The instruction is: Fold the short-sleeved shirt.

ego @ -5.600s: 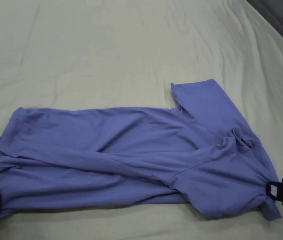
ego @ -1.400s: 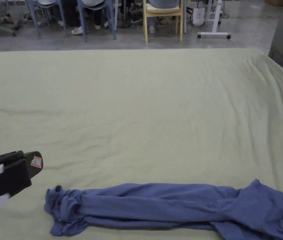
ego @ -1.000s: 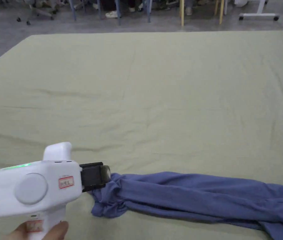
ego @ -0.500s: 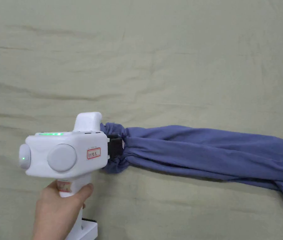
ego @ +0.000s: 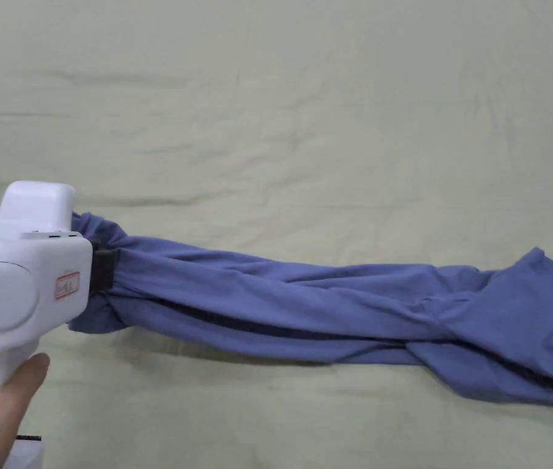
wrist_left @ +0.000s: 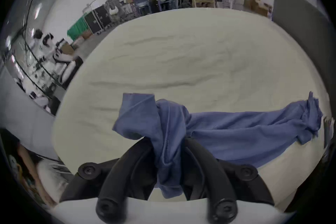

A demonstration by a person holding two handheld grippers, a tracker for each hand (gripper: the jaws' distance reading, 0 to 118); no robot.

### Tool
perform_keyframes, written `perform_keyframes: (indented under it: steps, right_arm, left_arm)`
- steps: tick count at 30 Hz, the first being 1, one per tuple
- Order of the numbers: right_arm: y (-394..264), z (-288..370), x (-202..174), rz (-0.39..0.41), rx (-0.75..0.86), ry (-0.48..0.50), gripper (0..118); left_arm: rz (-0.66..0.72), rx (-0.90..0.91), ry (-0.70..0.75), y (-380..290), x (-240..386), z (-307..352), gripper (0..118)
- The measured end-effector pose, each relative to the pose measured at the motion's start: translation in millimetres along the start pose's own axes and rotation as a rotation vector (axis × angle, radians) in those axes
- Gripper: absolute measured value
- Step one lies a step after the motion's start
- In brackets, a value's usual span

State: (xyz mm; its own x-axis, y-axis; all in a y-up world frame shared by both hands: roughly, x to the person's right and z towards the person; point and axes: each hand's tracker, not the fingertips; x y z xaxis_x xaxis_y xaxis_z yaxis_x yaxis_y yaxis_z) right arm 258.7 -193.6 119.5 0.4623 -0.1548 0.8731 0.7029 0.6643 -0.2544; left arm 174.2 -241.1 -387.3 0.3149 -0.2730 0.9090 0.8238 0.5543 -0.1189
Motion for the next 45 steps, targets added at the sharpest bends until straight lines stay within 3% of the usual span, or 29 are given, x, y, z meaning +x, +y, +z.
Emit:
perform_keyframes:
  steps: [2,5,9,13,14,15,16,17,18,22,26,27,28,29,30,33,36,38,40,45]
  right_arm:
    - [-2,1,0,-0.007,0.009,0.013,2]
    - [-6,3,6,-0.031,0.018,0.041,2]
    - [-14,10,14,-0.045,0.019,0.045,2]
    - [-25,17,25,-0.077,0.015,0.046,2]
    - [-29,18,28,-0.101,0.019,0.028,2]
    - [-34,20,32,-0.119,0.018,0.035,2]
    - [-37,21,35,-0.136,0.006,0.052,2]
    - [-40,21,38,-0.149,0.003,0.061,2]
    - [-44,21,39,-0.150,0.003,0.059,2]
    - [-52,18,41,-0.153,-0.021,0.053,2]
    - [-52,16,42,-0.169,-0.017,0.085,2]
    - [-51,16,40,-0.167,-0.015,0.084,2]
    - [-51,15,39,-0.162,-0.015,0.082,2]
    - [-51,14,38,-0.158,-0.016,0.083,2]
    - [-51,14,37,-0.157,-0.016,0.085,2]
    - [-54,15,33,-0.157,-0.025,0.083,2]
    - [-58,14,32,-0.156,-0.039,0.079,2]
    - [-61,9,32,-0.155,-0.059,0.076,2]
    - [-63,3,33,-0.156,-0.076,0.069,2]
    - [-68,-7,31,-0.177,-0.100,0.085,2]
  left_arm:
    - [-0.101,-0.039,0.081,6,35,8,18]
    - [-0.208,-0.033,0.007,9,94,15,18]
    - [-0.111,-0.066,-0.282,20,160,7,18]
    - [-0.070,-0.086,-0.425,21,216,-10,19]
    - [-0.039,-0.085,-0.478,19,222,-17,28]
    - [-0.003,-0.081,-0.562,17,223,-25,56]
    - [0.018,-0.093,-0.615,15,222,-33,76]
    - [0.056,-0.128,-0.685,15,217,-40,86]
    - [0.110,-0.151,-0.754,16,207,-41,88]
    - [0.218,-0.168,-0.761,26,158,-16,89]
    - [0.206,0.009,-0.581,24,102,34,89]
    - [0.208,0.010,-0.504,23,94,38,88]
    - [0.199,0.039,-0.468,20,92,37,79]
    - [0.146,0.052,-0.476,20,94,34,49]
    - [0.138,-0.010,-0.487,23,103,26,2]
    - [0.102,-0.065,-0.501,21,133,3,2]
    - [0.056,-0.146,-0.408,19,168,-28,2]
    - [0.025,-0.188,-0.442,15,191,-35,2]
    - [-0.013,-0.159,-0.463,11,217,-26,2]
    - [-0.137,-0.112,-0.362,9,259,-12,2]
